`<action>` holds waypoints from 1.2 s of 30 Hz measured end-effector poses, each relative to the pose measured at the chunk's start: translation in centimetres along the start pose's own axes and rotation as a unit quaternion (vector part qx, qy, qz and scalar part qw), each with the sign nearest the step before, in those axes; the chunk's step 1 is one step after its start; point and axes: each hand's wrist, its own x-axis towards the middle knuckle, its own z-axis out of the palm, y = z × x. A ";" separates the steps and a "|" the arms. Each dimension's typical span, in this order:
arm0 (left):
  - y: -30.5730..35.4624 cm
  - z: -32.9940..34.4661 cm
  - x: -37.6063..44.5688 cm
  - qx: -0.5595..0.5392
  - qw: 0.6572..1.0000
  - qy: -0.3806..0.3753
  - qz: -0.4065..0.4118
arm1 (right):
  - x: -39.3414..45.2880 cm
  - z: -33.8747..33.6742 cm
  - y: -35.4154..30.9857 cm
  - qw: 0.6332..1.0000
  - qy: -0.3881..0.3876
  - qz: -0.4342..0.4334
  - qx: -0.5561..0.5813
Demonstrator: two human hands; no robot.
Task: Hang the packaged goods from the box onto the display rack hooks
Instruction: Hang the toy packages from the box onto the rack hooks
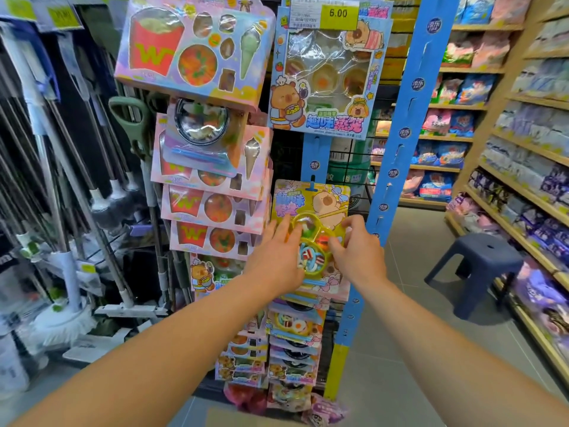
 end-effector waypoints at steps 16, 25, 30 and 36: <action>-0.8 0.9 -0.9 -0.034 0.998 -0.018 0.044 | -3.8 -0.7 1.8 0.984 -0.055 -0.059 -0.158; -3.8 1.8 -6.5 -0.169 0.985 -0.016 0.032 | -9.9 1.5 0.6 0.980 -0.136 -0.022 -0.143; -8.9 4.2 -10.5 -0.223 0.973 -0.063 -0.002 | -15.2 5.6 -1.5 0.973 -0.175 0.005 -0.153; -16.3 9.6 -16.0 -0.225 0.965 -0.130 -0.024 | -23.1 12.3 -4.4 0.965 -0.218 0.059 -0.135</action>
